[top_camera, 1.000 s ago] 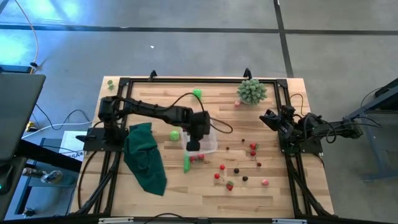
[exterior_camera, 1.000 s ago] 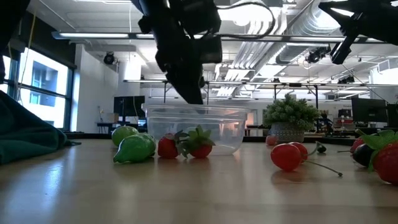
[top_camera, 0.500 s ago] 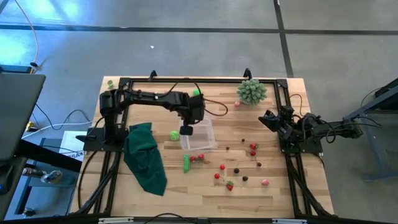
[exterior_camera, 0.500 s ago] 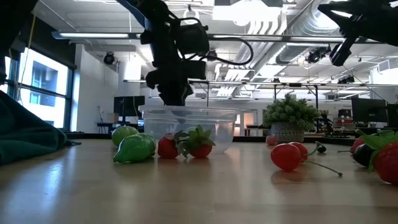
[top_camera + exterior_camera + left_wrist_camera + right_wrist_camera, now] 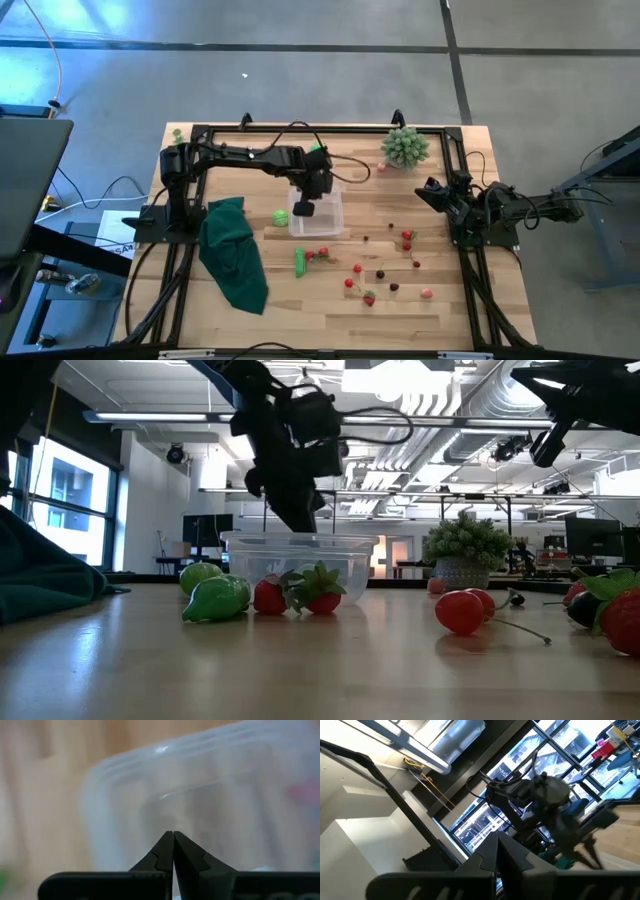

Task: Pick and placing Produce into tupperware
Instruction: Move the transparent bin to the center of the table

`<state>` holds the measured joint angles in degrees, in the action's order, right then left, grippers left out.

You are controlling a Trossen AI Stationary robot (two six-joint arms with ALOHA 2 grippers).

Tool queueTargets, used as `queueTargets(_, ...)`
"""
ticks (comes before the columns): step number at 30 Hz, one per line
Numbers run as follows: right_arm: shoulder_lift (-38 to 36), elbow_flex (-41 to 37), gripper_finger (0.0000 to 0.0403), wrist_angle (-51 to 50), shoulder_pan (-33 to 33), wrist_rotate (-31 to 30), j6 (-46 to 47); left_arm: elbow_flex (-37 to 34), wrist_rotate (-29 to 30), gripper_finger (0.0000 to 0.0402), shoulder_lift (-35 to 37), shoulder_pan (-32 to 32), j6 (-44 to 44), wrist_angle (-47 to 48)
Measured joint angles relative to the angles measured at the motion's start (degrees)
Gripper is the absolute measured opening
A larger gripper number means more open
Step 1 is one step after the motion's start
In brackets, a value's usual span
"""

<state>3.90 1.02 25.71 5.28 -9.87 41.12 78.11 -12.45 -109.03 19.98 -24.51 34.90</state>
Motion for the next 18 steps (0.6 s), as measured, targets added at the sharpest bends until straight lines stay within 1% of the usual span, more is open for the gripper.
queueTargets(3,-0.01,0.00,0.0000,-0.21,0.00,0.04,0.00,0.00,-2.01,0.0001,-0.21,-2.25,-2.01,-2.45)
queueTargets(8,-0.02,0.00,0.0000,-0.46,0.00,0.12,-0.20,0.01,-0.16,0.0001,-1.55,-5.02,-2.73,-6.97)
queueTargets(11,0.09,0.00,0.0000,-0.67,0.00,0.31,-0.02,-0.06,-0.17,0.0001,-2.81,-5.00,-2.27,-7.56)
queueTargets(18,0.17,0.00,0.0000,-1.07,0.00,0.44,0.17,0.02,-0.72,0.0001,-5.48,-4.99,-0.73,-12.25)
